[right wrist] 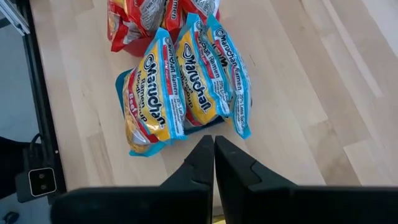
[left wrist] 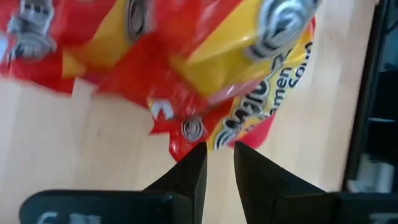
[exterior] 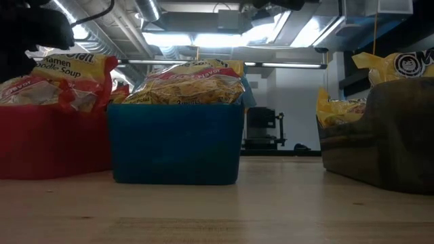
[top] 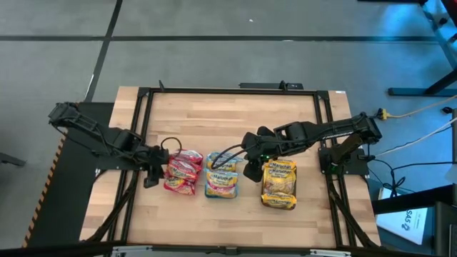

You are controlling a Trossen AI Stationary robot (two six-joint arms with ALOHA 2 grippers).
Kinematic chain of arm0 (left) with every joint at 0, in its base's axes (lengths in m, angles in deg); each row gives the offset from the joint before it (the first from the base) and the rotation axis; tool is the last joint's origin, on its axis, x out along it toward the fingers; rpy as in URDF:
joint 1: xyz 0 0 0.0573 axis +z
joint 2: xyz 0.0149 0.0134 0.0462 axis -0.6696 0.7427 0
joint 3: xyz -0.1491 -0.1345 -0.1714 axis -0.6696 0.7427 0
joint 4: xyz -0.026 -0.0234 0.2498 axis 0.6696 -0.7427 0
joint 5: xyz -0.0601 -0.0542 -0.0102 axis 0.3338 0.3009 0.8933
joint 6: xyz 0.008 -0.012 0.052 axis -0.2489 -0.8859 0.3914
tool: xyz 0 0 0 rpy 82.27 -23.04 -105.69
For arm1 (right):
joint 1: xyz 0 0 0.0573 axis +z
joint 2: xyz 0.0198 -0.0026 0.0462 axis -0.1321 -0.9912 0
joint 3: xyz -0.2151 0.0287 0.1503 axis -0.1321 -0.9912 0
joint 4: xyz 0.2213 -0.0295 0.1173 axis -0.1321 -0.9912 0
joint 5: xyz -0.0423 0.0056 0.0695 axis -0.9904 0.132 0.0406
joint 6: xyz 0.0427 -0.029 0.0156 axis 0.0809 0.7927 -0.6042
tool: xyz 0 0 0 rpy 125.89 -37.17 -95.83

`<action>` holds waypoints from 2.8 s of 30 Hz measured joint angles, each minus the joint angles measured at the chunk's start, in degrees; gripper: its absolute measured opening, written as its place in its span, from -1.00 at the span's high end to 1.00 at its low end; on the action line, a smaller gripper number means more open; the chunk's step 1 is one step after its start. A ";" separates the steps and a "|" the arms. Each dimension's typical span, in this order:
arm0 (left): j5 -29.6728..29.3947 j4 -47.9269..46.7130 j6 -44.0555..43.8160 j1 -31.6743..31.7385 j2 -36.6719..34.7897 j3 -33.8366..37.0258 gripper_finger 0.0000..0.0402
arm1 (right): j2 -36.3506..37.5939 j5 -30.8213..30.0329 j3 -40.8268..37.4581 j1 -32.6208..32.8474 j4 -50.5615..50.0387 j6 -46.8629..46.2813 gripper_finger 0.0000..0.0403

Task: Sort Maruchan noodles
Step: Remove the red noodle from the red bin

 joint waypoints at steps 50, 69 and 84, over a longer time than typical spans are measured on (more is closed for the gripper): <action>-6.70 5.16 4.66 -6.49 7.75 0.00 0.98 | 0.00 -1.53 -0.02 0.00 -0.67 1.71 0.93; -6.83 1.97 9.60 -6.51 7.07 -9.81 1.00 | 0.00 -1.51 -0.02 0.00 -1.73 1.67 0.93; -4.59 1.79 9.31 -6.93 7.33 -9.40 1.00 | 0.00 -1.51 -0.02 0.00 -1.55 1.49 0.93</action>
